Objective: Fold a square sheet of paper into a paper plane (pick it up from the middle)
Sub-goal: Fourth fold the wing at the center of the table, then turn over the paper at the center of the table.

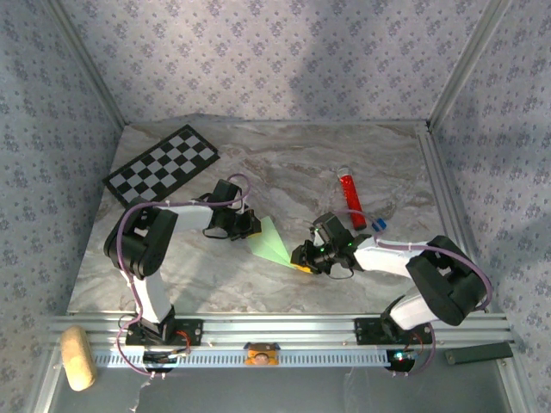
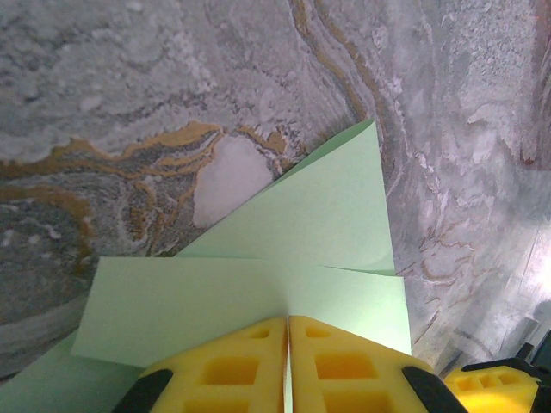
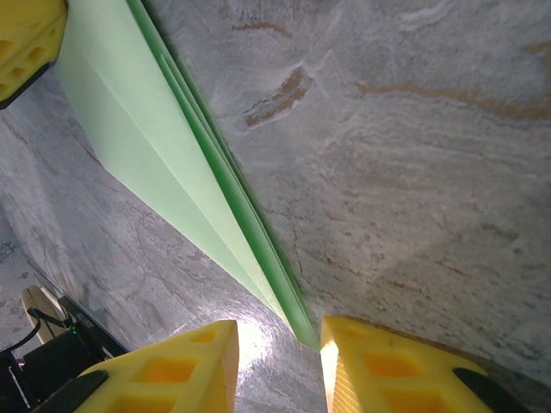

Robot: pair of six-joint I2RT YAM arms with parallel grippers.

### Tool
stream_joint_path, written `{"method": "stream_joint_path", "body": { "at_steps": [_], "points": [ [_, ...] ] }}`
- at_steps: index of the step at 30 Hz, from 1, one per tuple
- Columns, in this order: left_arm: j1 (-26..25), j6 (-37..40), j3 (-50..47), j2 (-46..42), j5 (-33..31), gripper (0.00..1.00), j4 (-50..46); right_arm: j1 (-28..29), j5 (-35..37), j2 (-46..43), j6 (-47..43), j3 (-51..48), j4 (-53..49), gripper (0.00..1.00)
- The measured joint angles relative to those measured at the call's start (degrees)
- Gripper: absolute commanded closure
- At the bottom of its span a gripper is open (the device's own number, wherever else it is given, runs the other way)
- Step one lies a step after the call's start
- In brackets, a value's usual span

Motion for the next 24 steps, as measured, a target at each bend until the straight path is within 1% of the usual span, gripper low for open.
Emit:
{"method": "stream_joint_path", "body": {
  "at_steps": [5, 10, 14, 16, 24],
  "points": [
    [0.11, -0.28, 0.0, 0.0, 0.0, 0.9, -0.02, 0.15, -0.44, 0.0, -0.26, 0.09, 0.63, 0.83],
    [0.11, -0.42, 0.0, 0.0, 0.0, 0.9, -0.02, 0.48, -1.42, 1.77, -1.57, 2.62, 0.92, 0.88],
    [0.15, -0.39, 0.0, 0.0, 0.0, 0.9, -0.02, 0.48, -2.16, 5.33, -2.43, 5.92, 1.51, 0.89],
    [0.15, -0.42, 0.0, 0.0, 0.0, 0.9, -0.02, 0.46, -2.34, 7.02, -2.64, 7.06, 1.81, 0.87],
    [0.15, -0.39, 0.0, 0.0, 0.0, 0.9, -0.02, 0.46, -2.14, 10.03, -2.64, 6.51, 2.36, 0.87]
  ]
}}
